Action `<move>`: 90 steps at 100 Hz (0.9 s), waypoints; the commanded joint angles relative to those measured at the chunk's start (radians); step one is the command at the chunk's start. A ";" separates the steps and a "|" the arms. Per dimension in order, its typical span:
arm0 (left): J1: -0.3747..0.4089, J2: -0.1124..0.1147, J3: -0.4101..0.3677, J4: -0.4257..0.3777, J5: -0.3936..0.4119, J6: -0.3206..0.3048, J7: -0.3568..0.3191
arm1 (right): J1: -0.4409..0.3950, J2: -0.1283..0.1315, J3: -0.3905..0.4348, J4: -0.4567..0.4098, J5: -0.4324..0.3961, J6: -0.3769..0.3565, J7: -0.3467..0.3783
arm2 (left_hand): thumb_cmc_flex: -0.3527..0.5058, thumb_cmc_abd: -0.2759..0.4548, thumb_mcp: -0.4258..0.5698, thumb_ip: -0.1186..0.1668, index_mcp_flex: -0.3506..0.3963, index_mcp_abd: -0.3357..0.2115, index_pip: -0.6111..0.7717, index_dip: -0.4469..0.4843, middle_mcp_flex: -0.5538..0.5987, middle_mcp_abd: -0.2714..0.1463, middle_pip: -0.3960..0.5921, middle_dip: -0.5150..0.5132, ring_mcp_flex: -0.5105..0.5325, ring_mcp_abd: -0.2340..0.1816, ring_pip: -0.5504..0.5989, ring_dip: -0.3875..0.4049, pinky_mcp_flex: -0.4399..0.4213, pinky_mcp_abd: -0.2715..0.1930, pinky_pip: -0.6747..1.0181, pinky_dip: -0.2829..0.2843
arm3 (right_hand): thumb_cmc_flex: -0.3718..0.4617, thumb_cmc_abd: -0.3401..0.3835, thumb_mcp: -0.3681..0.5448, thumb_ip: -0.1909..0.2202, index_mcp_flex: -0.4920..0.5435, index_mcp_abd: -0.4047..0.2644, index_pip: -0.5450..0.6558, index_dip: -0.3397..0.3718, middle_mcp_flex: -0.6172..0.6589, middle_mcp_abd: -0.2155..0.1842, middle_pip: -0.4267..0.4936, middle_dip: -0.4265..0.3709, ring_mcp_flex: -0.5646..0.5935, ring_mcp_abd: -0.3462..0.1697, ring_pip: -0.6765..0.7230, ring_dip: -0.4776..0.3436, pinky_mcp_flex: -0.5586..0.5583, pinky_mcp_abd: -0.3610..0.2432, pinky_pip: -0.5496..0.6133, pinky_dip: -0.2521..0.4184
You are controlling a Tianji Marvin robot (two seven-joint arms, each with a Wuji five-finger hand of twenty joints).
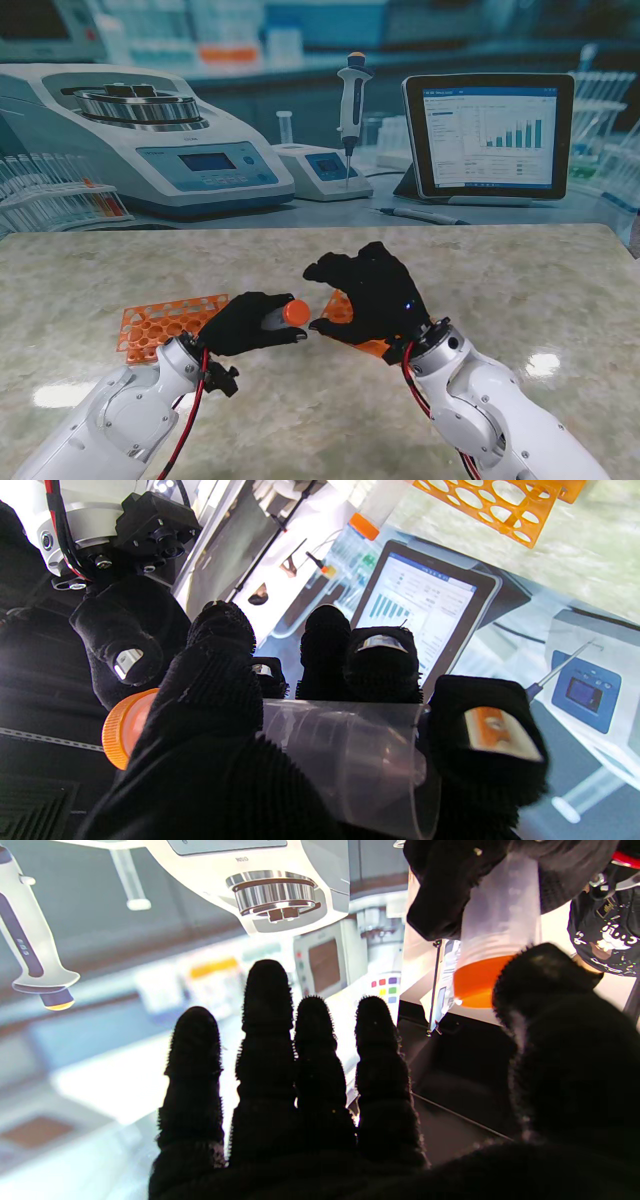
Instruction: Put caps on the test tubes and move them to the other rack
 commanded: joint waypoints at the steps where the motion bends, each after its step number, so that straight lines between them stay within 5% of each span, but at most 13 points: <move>1: 0.001 0.000 0.001 -0.005 -0.001 0.000 -0.005 | 0.000 -0.002 -0.008 -0.006 -0.001 -0.006 0.003 | 0.041 0.053 -0.003 -0.009 0.010 -0.049 0.060 0.065 -0.006 -0.038 0.002 -0.007 0.024 -0.041 0.009 0.005 0.033 -0.124 0.159 0.019 | -0.020 -0.039 0.022 0.018 -0.018 0.012 0.007 0.002 -0.014 0.014 0.010 0.005 0.000 -0.005 -0.010 -0.003 -0.011 0.019 -0.007 0.006; 90: 0.000 0.000 0.004 -0.005 -0.003 0.001 -0.008 | 0.022 -0.001 -0.056 0.005 -0.012 -0.022 -0.020 | 0.041 0.053 -0.003 -0.009 0.010 -0.048 0.061 0.065 -0.006 -0.038 0.002 -0.007 0.024 -0.041 0.008 0.004 0.033 -0.124 0.159 0.019 | 0.050 -0.079 0.070 0.009 0.074 -0.064 0.120 0.104 0.110 -0.027 0.097 0.097 0.072 -0.035 0.017 0.004 0.038 0.005 0.012 0.003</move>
